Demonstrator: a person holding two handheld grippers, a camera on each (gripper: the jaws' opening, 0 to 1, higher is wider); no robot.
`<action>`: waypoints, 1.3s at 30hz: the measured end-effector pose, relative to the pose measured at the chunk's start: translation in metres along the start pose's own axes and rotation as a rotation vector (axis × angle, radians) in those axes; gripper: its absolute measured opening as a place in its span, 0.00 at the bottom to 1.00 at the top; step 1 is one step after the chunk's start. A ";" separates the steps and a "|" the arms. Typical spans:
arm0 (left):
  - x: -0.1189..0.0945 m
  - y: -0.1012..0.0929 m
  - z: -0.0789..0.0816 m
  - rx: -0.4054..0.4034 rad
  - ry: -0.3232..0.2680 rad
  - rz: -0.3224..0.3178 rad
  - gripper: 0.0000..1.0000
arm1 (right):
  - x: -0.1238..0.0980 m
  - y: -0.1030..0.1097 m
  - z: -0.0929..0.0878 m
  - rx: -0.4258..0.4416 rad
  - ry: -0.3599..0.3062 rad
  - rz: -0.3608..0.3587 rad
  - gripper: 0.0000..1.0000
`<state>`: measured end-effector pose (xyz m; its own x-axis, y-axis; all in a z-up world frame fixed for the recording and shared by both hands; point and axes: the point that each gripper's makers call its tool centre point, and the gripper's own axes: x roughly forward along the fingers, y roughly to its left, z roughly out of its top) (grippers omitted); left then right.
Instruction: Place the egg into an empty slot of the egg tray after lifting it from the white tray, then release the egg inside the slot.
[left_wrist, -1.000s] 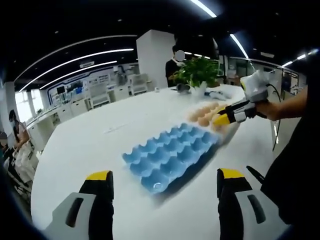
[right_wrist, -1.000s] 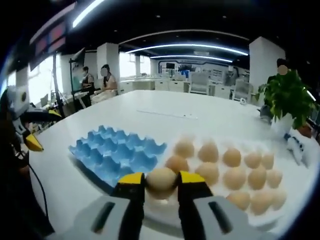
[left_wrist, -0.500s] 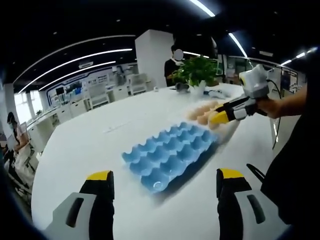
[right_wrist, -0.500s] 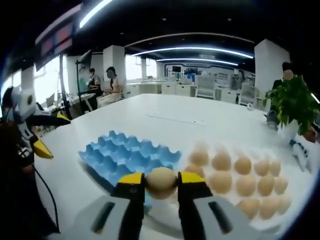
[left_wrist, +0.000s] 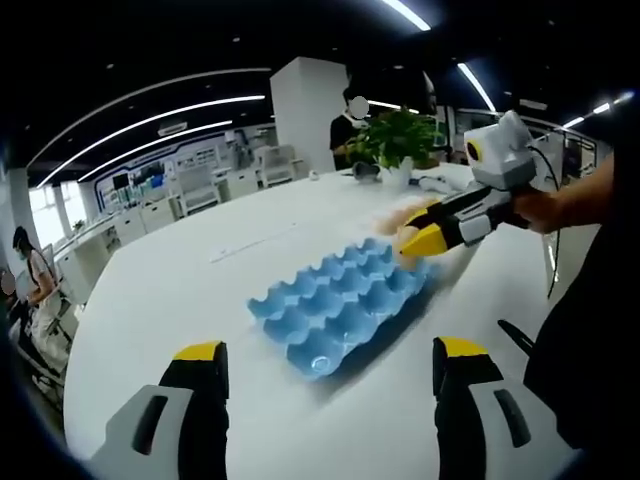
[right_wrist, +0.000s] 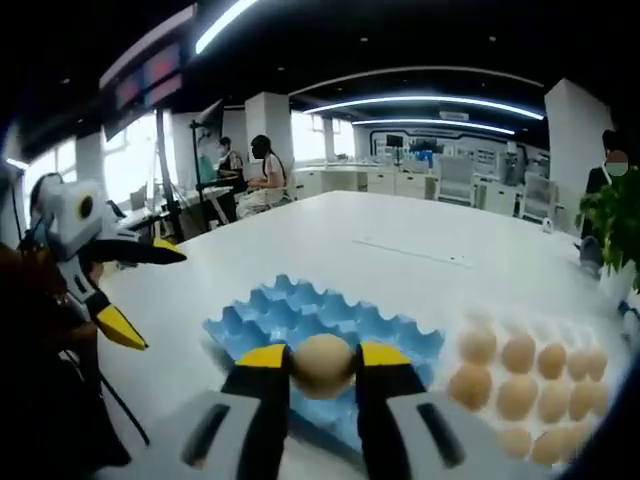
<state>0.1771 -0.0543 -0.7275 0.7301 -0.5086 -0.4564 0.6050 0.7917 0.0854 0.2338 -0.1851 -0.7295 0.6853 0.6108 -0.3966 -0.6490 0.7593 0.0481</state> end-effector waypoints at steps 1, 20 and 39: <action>0.000 0.000 0.000 0.000 0.002 -0.001 0.85 | 0.003 0.004 0.001 -0.002 0.002 0.016 0.25; -0.001 0.010 -0.001 0.010 0.006 0.011 0.87 | 0.069 0.089 0.018 -0.077 0.005 0.267 0.25; 0.000 0.011 -0.003 0.036 0.026 -0.022 0.91 | 0.100 0.108 -0.008 -0.111 0.088 0.336 0.25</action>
<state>0.1830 -0.0448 -0.7289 0.7084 -0.5164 -0.4812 0.6321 0.7675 0.1069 0.2299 -0.0434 -0.7714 0.3995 0.7968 -0.4533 -0.8684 0.4874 0.0914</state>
